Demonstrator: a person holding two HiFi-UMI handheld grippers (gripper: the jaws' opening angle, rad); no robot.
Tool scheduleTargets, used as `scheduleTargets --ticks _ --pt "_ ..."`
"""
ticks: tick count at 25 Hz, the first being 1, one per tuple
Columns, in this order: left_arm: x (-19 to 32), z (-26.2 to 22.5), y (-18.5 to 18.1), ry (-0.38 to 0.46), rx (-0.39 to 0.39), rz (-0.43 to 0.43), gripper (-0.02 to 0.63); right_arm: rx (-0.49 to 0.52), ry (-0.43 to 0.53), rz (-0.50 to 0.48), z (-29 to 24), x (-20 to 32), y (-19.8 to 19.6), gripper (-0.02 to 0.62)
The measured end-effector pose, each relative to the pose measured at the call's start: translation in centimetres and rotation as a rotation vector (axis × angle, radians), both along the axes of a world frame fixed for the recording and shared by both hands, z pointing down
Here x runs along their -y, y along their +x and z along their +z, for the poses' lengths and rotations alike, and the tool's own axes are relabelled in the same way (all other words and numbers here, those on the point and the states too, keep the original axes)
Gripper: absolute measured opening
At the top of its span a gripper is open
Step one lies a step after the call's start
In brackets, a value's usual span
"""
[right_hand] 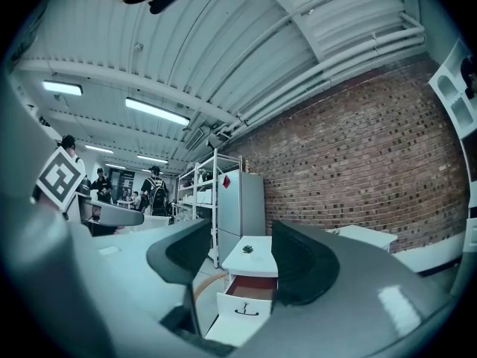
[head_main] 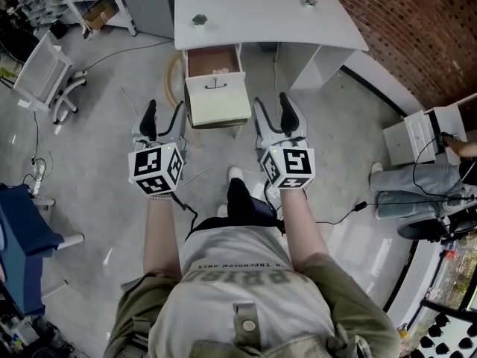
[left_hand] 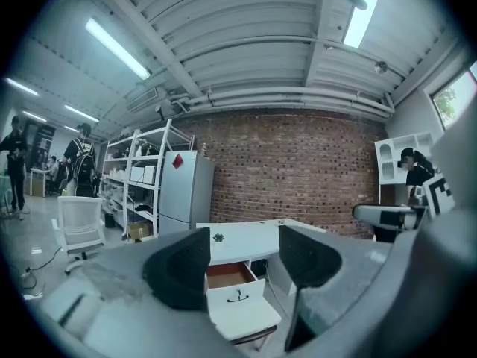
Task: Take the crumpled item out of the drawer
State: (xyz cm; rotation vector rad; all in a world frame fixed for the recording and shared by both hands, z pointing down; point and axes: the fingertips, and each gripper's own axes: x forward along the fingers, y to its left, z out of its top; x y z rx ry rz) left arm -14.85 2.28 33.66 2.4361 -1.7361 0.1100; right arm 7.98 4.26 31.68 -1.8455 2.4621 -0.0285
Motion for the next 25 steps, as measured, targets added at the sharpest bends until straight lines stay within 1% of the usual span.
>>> scheduleTargets --ticks 4,9,16,20,25 --pt "1.2 0.7 0.7 -0.011 0.01 0.001 0.302 0.015 -0.017 0.013 0.9 1.4 1.3 0.247" --pt "3.4 1.0 0.3 -0.016 0.012 -0.016 0.302 0.041 -0.024 0.008 1.2 4.0 1.7 0.247" --pt "7.9 0.3 1.2 -0.008 0.007 -0.023 0.302 0.06 -0.021 0.0 0.9 8.7 2.9 0.247" --pt "11.1 -0.2 2.1 -0.005 0.011 -0.031 0.302 0.056 -0.013 -0.018 0.3 12.1 3.5 0.247" --pt "14.6 -1.2 2.5 0.016 0.016 -0.052 0.302 0.049 0.004 -0.039 -0.4 15.8 3.9 0.247"
